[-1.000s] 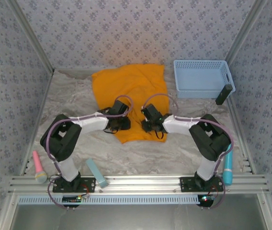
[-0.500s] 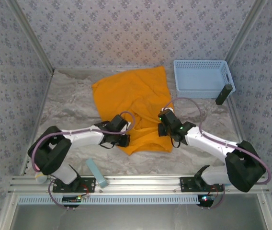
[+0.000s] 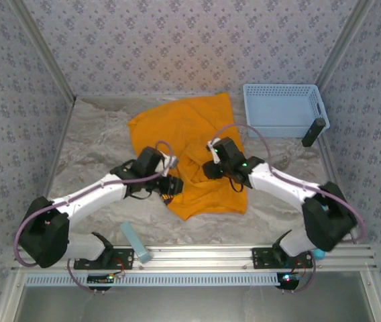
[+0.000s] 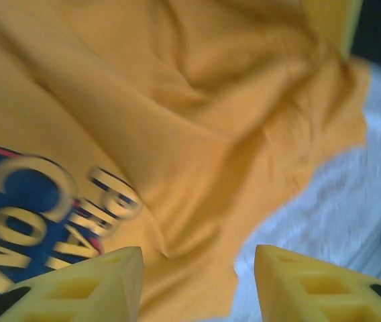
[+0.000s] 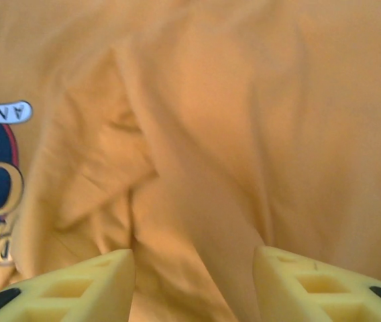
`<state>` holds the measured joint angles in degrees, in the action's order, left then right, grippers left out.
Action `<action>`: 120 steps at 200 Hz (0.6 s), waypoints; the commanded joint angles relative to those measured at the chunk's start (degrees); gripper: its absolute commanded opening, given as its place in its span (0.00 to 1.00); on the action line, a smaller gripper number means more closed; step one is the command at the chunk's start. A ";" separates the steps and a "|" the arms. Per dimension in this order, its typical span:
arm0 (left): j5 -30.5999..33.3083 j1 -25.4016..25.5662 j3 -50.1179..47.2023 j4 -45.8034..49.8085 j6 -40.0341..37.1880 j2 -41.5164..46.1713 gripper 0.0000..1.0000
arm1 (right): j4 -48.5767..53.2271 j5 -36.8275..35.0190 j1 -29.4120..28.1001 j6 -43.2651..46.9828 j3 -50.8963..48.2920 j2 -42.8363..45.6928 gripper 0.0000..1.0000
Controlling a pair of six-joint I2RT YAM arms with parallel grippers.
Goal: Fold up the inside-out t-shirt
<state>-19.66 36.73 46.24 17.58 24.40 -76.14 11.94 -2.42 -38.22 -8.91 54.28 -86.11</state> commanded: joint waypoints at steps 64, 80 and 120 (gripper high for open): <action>0.71 -3.67 13.42 -4.50 1.06 -20.37 0.57 | -4.47 -4.35 -1.10 5.17 9.59 -15.51 0.10; 2.27 -3.00 15.09 -4.30 -0.46 -22.97 0.58 | -2.36 -0.22 -1.25 2.33 9.92 -10.31 0.00; 4.77 -2.32 16.62 -3.97 -2.21 -24.60 0.59 | 1.75 14.88 -1.29 -6.28 5.89 3.75 0.00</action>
<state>-16.40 33.91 61.21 14.26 24.80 -100.73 11.11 1.65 -39.20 -8.88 61.43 -91.64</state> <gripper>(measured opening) 0.588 0.063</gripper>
